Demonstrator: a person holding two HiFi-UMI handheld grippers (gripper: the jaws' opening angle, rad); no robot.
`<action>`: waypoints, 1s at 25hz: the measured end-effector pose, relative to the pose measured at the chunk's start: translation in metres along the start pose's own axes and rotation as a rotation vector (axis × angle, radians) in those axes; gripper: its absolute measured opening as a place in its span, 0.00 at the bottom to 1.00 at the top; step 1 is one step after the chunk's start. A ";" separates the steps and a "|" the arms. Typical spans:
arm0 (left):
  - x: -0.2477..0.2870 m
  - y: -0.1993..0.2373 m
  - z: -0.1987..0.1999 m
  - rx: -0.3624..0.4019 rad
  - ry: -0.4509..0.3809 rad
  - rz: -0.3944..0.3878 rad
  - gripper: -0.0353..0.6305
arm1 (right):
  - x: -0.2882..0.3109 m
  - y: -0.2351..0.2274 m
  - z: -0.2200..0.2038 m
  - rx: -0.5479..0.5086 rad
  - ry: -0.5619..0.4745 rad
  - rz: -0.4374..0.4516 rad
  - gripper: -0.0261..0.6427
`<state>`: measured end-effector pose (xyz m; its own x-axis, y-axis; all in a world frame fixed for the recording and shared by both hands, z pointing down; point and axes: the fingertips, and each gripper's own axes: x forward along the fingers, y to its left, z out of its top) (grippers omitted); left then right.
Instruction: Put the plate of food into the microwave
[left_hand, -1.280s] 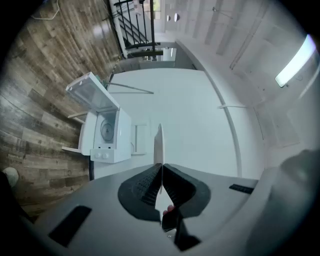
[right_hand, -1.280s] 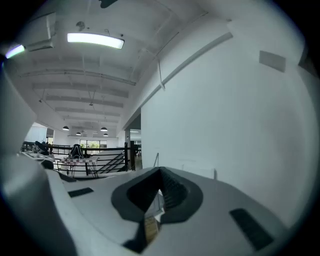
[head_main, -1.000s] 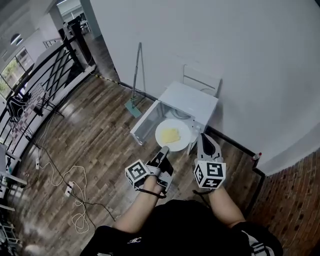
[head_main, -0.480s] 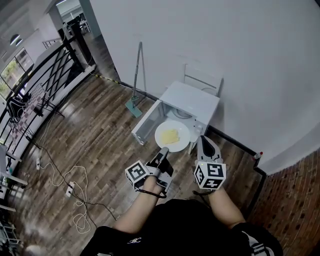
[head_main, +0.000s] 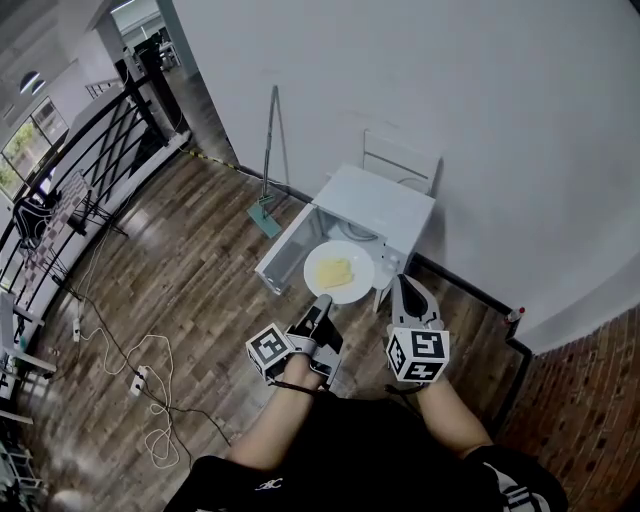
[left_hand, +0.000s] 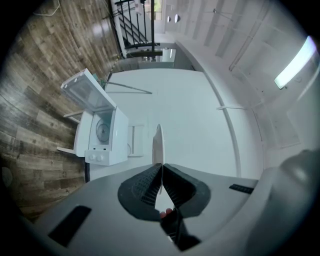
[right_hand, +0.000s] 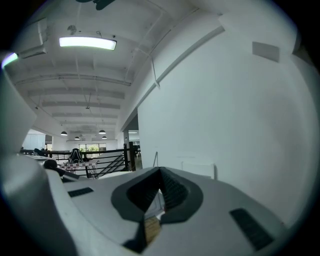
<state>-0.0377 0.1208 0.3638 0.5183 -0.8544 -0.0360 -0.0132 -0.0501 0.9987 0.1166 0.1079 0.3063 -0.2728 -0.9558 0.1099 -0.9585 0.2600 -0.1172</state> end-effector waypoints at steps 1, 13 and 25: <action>0.002 0.002 -0.003 0.002 -0.004 0.001 0.06 | 0.001 -0.005 -0.001 0.001 0.003 0.000 0.06; 0.051 0.034 0.017 -0.020 0.005 0.043 0.06 | 0.052 -0.029 -0.017 0.027 0.052 0.002 0.06; 0.146 0.046 0.103 -0.031 0.049 0.034 0.06 | 0.165 -0.038 -0.003 0.021 0.063 -0.046 0.06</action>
<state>-0.0505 -0.0594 0.4002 0.5596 -0.8288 -0.0010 -0.0052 -0.0047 1.0000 0.1076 -0.0592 0.3319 -0.2337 -0.9560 0.1774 -0.9684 0.2125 -0.1307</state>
